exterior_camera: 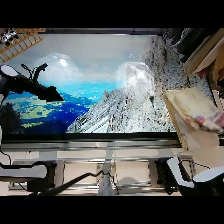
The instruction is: Fold the clothes and pants, and hang the long-sleeved shirts on hangers.
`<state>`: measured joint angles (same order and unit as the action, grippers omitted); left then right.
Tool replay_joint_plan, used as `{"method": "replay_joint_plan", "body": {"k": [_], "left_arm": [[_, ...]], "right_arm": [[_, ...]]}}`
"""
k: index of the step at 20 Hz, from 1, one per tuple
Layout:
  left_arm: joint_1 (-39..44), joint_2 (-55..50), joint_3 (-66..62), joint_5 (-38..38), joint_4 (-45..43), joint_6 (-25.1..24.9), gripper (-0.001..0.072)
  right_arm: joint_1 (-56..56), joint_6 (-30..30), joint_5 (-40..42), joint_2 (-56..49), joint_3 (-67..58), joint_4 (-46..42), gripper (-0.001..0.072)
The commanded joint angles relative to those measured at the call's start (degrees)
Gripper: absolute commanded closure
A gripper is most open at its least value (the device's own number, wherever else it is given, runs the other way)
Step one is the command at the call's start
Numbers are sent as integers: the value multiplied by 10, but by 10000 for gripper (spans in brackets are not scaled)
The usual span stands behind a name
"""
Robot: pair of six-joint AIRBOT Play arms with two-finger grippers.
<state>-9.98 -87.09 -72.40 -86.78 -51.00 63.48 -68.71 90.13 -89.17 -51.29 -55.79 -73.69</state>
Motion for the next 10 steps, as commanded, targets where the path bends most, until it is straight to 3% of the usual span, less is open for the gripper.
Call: {"method": "replay_joint_plan", "body": {"k": [1,2,3,4,7,10], "left_arm": [[0,0,0,0,0,0,702],[0,0,0,0,0,0,702],[0,0,0,0,0,0,702],[0,0,-1,0,-1,0,702],[-3,1,-7,0,-57,16,702],[-3,16,-41,10,-162,75,702]], "right_arm": [[-61,-43,12,19,145,-85,682],[-60,-43,30,19,164,-100,488],[-60,-43,50,19,163,-105,243],[-59,-48,66,19,143,-101,138],[-30,-76,102,19,0,-47,138],[57,-105,201,19,-103,157,139]]}}
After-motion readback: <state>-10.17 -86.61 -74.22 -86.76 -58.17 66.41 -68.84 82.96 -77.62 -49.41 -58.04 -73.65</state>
